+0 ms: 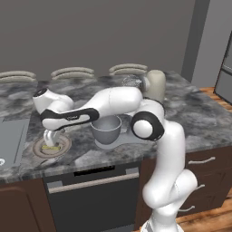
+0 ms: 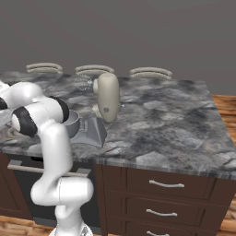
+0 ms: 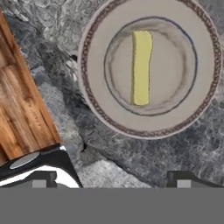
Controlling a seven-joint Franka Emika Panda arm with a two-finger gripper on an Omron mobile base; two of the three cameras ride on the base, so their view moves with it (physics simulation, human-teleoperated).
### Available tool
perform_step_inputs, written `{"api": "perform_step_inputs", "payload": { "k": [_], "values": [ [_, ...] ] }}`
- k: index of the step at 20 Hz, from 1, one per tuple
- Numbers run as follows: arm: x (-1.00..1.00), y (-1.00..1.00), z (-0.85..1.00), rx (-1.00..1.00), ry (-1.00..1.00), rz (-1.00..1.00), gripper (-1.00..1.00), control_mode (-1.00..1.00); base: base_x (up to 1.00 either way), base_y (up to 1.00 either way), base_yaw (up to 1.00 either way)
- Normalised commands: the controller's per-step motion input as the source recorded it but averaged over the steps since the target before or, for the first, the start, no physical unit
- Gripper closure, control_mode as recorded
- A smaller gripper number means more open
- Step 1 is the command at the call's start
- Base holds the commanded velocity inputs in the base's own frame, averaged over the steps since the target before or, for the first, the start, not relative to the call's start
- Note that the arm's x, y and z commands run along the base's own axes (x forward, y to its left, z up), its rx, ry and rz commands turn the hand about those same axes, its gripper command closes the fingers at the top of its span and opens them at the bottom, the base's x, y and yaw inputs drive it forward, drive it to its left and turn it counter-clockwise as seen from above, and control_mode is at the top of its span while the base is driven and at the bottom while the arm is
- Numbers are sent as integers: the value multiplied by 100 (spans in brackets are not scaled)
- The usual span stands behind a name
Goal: Add butter and sugar cubes to the stand mixer bowl and then turn on the stand mixer to begin making frosting.
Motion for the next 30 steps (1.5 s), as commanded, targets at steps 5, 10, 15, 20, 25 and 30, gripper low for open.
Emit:
{"api": "perform_step_inputs", "payload": {
  "k": [5,10,15,20,25,30],
  "values": [
    [39,14,-44,0,1,-11,-100,-100,0,0,0],
    [29,26,-43,0,5,-8,-100,-100,0,0,0],
    [39,33,-37,0,6,-5,-100,-100,0,0,0],
    [40,35,-33,0,3,-3,-100,-100,0,0,0],
    [47,17,-36,0,1,-4,-100,-100,0,0,0],
    [45,3,-41,0,2,-4,-100,-100,0,0,0]
  ]
}}
